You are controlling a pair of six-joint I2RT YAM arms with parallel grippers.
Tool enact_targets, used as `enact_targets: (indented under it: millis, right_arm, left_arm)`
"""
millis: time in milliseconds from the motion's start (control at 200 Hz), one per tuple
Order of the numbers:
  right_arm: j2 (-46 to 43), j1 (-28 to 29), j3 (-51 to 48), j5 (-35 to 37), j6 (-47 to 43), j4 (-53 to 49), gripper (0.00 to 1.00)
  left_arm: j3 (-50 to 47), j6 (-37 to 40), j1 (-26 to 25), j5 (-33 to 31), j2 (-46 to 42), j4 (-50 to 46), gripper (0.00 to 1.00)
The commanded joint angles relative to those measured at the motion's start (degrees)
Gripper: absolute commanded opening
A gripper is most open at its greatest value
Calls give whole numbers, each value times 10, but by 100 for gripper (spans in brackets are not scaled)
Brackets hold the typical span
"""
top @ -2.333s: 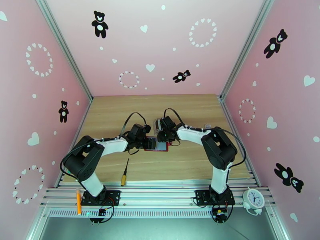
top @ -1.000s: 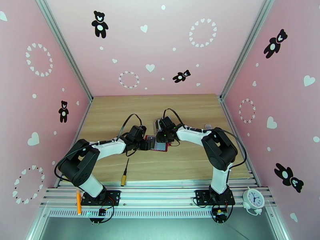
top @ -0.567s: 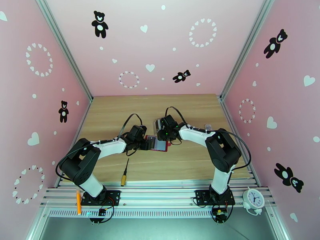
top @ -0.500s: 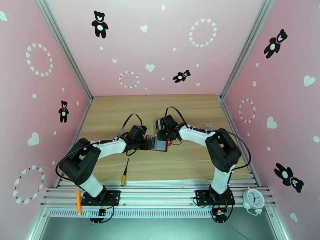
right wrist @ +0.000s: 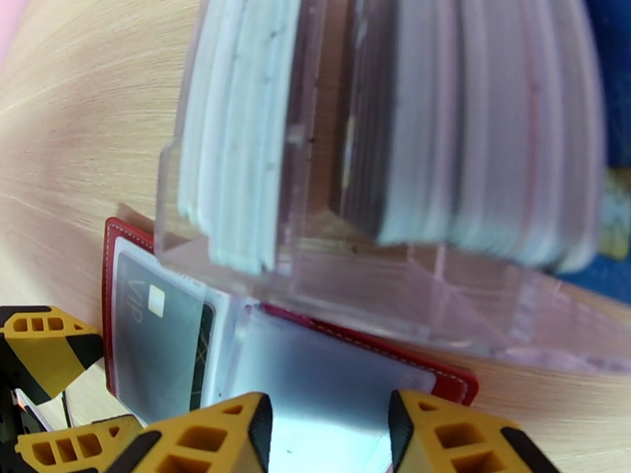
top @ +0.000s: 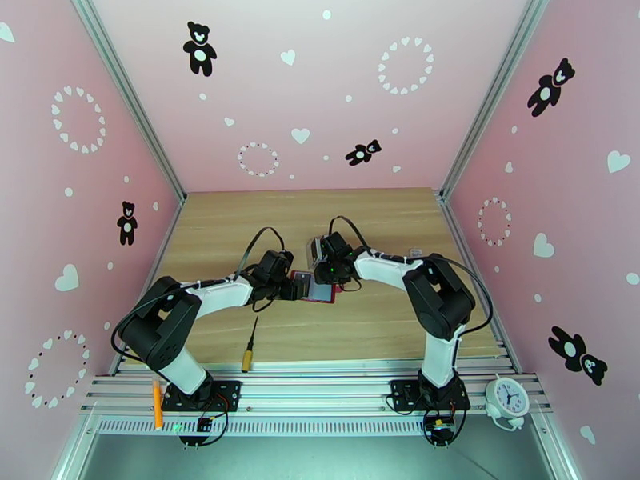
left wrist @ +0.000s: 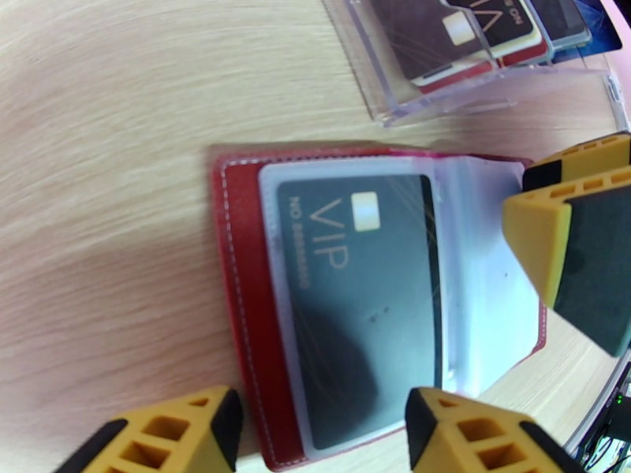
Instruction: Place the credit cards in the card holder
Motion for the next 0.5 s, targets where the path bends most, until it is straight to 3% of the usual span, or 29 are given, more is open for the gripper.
enact_targets:
  millis: [0,496]
  right_arm:
    - [13,7,9,-6,1,-5,45]
    - [25,21,13,-19,17,7,45]
  left_arm:
    - [7,-2,2,13,17,1,62]
    - [6,-3,0,35,19,9,67]
